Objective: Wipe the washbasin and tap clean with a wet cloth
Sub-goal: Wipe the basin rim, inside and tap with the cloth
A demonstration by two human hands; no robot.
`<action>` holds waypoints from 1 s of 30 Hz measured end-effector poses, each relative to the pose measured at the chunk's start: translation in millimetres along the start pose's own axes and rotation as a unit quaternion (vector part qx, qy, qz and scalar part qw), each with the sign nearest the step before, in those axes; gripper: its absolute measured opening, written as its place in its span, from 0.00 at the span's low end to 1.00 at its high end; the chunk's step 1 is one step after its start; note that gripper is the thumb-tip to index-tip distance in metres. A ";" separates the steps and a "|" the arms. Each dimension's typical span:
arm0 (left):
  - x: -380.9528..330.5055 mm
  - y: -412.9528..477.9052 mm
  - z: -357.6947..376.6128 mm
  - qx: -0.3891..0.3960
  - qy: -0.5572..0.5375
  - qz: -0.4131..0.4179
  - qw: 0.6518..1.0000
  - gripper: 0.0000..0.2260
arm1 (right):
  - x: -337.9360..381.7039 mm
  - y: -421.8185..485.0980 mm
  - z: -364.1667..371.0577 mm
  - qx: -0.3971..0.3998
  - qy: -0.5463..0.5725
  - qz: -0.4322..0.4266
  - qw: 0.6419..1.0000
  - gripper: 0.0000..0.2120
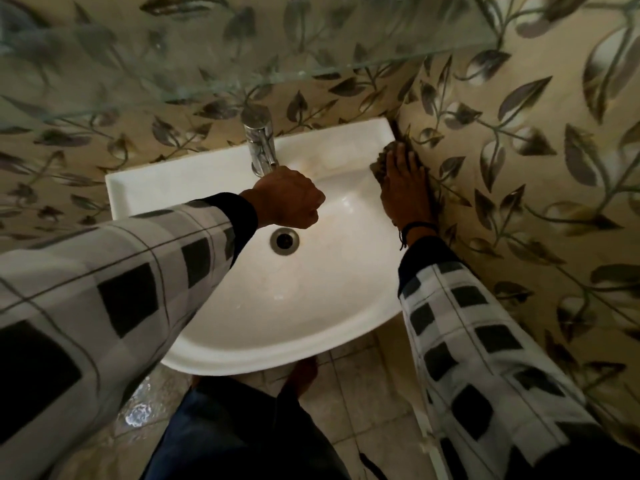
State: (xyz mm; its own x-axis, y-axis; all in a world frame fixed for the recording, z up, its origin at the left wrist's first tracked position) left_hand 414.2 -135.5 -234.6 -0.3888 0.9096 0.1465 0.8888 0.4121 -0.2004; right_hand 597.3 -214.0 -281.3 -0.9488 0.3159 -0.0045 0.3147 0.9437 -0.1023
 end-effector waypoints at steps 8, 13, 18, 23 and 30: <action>-1.4 0.1 0.1 -0.015 0.008 0.004 1.000 0.12 | -5.1 -48.2 7.7 -0.042 0.014 0.003 0.999 0.28; -0.7 0.3 1.7 0.010 0.011 -0.006 1.000 0.12 | -3.7 9.7 2.7 -0.015 -0.012 -0.030 0.999 0.29; -2.3 0.3 2.4 0.008 0.018 -0.010 1.000 0.12 | 2.4 60.6 -5.4 -0.027 0.020 -0.046 0.998 0.26; -1.1 1.1 1.0 0.003 0.012 -0.011 1.000 0.14 | 14.6 52.1 -3.0 -0.033 0.005 -0.091 0.995 0.25; 3.6 3.5 3.8 -0.028 -0.031 -0.023 0.999 0.14 | 22.2 67.4 0.4 -0.051 0.038 -0.030 0.998 0.26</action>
State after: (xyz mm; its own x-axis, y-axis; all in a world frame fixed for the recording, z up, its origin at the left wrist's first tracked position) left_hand 414.9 -130.6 -238.4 -0.4423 0.8919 0.0939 0.8810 0.4517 -0.1407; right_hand 597.4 -143.4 -288.7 -0.9625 0.2607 0.0746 0.2615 0.9652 0.0009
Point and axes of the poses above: each hand's wrist, its own y-axis towards the middle knuckle, its own z-axis out of the palm, x = y × z, the point moved 8 cm from there along y, towards the middle knuckle, and after that the axes turned 14 degrees about -z, right-handed, at the moved point
